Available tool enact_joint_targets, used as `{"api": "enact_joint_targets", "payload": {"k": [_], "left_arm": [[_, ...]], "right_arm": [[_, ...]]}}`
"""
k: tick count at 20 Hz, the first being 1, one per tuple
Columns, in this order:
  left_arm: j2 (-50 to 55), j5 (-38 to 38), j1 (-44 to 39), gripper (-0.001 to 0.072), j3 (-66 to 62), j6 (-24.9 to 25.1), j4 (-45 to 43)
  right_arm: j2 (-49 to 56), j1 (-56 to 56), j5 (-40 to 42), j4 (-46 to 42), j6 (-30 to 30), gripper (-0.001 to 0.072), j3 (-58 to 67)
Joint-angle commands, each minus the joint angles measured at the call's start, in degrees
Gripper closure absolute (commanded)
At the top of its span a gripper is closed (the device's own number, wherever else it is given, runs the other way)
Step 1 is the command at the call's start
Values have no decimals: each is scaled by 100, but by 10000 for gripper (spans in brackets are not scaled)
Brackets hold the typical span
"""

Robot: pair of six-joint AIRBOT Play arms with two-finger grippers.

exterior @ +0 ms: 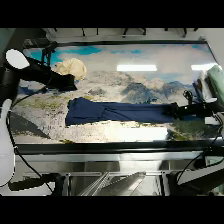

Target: Fold the shirts.

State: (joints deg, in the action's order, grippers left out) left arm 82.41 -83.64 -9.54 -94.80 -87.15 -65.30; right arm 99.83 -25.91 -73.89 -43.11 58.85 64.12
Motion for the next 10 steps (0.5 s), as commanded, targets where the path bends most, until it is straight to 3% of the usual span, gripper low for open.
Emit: {"api": "enact_joint_targets", "payload": {"k": [1,3,8,10], "left_arm": [[-28,216,-542,689,463,-98,-256],[-24,750,-986,689,955,-212,-249],[142,3156,-2417,689,1838,-706,-219],[678,3401,-2752,689,1495,-796,-212]], "right_arm": [[-219,160,-417,179,-144,690,13],[-789,153,-686,96,-17,690,13],[-2734,192,-551,-140,964,690,13],[-3316,280,-560,-378,1215,691,13]]}}
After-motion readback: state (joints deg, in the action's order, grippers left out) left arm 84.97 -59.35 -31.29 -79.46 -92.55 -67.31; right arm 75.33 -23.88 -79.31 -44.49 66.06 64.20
